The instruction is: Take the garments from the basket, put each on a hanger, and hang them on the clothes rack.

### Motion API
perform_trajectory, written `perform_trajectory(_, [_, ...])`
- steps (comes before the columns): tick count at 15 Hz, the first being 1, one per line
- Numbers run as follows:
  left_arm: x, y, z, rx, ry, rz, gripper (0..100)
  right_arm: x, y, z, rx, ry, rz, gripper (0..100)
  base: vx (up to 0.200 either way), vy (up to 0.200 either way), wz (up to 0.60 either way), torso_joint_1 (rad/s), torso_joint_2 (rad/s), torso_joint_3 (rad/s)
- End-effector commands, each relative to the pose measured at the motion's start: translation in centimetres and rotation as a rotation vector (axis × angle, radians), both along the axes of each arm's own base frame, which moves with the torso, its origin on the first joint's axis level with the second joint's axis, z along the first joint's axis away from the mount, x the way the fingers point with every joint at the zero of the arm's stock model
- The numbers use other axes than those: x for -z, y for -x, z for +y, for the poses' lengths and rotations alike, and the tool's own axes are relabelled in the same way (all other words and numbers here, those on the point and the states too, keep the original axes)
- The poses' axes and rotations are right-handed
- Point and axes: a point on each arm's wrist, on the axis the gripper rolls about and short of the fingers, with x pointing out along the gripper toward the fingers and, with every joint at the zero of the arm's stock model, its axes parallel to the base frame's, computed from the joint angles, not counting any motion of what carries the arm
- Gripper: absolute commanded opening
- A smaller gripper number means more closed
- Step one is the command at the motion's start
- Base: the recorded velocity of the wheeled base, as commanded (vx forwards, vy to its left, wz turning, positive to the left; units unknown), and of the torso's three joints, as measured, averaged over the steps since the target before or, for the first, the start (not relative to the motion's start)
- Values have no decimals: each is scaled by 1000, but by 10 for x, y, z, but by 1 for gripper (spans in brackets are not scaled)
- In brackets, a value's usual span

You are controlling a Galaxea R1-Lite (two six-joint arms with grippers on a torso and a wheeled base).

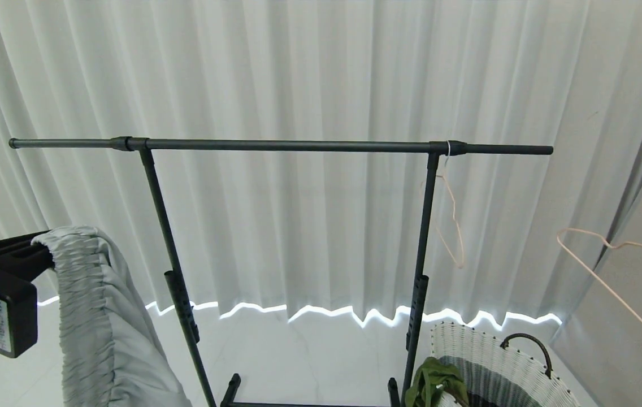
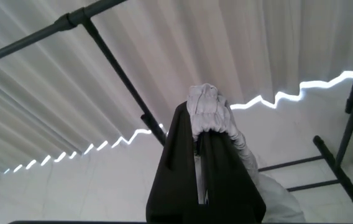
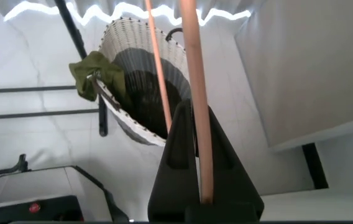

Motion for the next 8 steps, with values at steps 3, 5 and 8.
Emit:
perform_trajectory(3, [4,-2,3,-31,-4,8,0,-4,5,2,-9,10,-41,0,0,133,0,6,6,2])
perform_trajectory(5, [4,-2,3,-29,-2,10,0,-12,5,3,-28,14,-72,0,0,200,0,0,2,7])
perform_trajectory(8, [6,-4,2,-11,-3,20,0,-24,3,5,-62,21,-119,0,0,200,0,9,5,-2])
